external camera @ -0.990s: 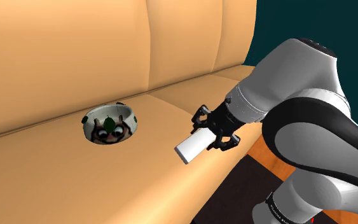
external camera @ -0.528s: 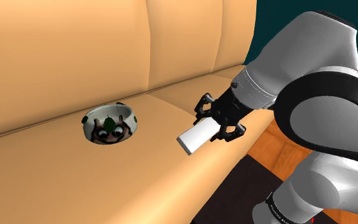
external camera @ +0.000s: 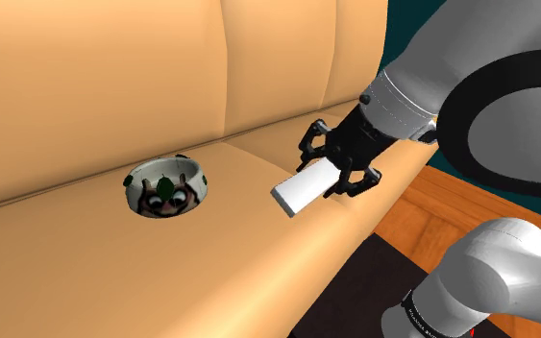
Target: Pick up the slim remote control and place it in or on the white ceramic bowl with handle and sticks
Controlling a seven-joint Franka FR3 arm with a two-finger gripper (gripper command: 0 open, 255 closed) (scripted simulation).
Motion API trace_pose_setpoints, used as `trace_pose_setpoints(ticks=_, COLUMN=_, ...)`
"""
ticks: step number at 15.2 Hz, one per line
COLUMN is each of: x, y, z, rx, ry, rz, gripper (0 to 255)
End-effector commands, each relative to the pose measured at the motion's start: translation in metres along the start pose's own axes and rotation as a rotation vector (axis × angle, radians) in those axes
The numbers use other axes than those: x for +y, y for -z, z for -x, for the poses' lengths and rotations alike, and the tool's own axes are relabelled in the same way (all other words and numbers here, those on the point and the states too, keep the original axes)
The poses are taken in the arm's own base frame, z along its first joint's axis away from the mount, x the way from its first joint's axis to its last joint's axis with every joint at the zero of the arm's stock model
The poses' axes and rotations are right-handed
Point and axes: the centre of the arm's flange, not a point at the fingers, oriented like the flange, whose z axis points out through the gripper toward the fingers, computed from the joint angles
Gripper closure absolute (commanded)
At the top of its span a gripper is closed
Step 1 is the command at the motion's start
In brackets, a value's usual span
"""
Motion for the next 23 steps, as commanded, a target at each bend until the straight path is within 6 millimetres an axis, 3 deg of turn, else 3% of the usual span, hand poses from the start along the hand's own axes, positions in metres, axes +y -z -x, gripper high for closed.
trace_pose_setpoints(ticks=1, x=-0.005, y=0.01, z=-0.001, rx=0.0, ry=0.0, rz=0.0, gripper=255)
trace_pose_setpoints(ticks=5, x=-0.013, y=0.029, z=-0.002, rx=0.0, ry=0.0, rz=0.0, gripper=255)
trace_pose_setpoints(ticks=23, x=-0.225, y=-0.054, z=0.066, rx=0.0, ry=0.0, rz=0.0, gripper=255)
